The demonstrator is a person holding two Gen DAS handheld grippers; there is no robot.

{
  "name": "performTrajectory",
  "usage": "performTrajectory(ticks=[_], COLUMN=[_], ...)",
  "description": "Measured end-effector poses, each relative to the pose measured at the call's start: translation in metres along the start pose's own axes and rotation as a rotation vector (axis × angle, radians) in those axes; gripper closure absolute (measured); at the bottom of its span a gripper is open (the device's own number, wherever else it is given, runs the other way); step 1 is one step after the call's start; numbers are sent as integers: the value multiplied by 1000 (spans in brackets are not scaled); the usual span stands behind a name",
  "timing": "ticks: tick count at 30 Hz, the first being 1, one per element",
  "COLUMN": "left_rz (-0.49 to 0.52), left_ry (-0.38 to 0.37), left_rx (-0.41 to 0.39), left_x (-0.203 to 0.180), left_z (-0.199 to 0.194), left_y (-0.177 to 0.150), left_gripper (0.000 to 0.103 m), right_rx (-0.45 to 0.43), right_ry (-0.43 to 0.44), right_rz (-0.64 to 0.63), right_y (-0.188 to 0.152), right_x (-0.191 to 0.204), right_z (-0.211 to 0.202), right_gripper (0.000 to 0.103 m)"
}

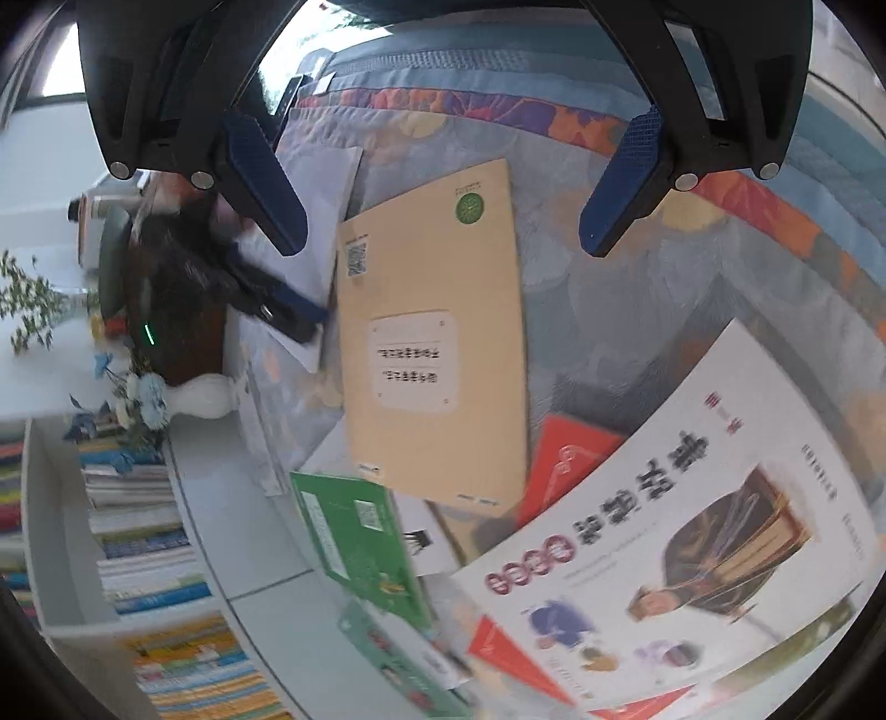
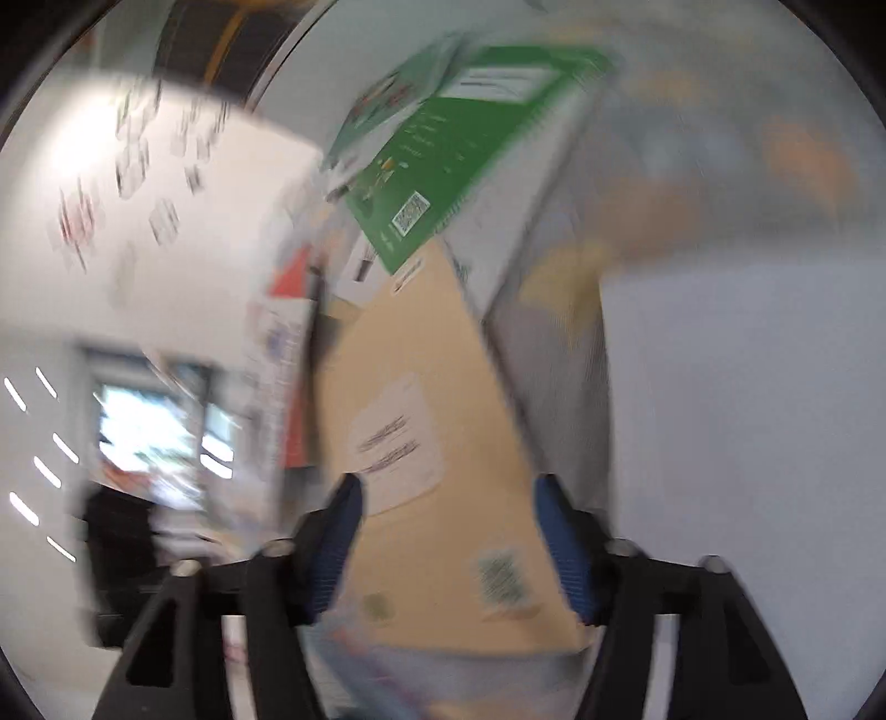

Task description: Organize books

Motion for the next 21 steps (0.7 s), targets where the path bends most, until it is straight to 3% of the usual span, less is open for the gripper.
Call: performTrajectory(ticks=[3,4,7,8,9,10,11,13,14,17,19,21], left_rz=[-12,-13,0,3,3,-1,-9,-26,-28,-16,-21,-31], left_ry=[-15,-29,-41,-34,-28,-26,-32,-66,-72,-71,-74,-80], left_rx=[26,24,22,26,31,34,35,37,39,23,13,-8], left_x=[2,1,0,2,3,5,7,7,6,4,5,7], left_z=[5,4,2,3,4,5,6,8,9,5,0,-8], left_y=[5,6,5,6,7,8,9,12,14,17,18,19], left_gripper=[4,4,4,4,4,4,4,4,4,4,4,4], right_rx=[140,221,310,327,326,323,304,268,277,273,271,288], right_ry=[-14,53,386,413,372,301,307,385,384,338,356,428], right_rz=[-91,-59,65,92,93,84,86,176,224,188,164,207], right_y=[25,30,38,35,33,30,29,29,25,13,8,4], right_x=[0,-2,9,10,7,3,3,1,-1,8,17,23], right_z=[34,47,54,60,65,73,75,77,83,98,100,101], right_gripper=[20,7,20,20,22,32,33,68,69,66,51,39])
Point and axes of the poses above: each gripper's, at about its wrist camera, not at the fingertips, and z roughly the way its jaws point, x to its left, y to its top, the point moved 6 cm from there along z, roughly the way its jaws point, and after that the axes turned 3 degrees about x, right-handed, at the moved point
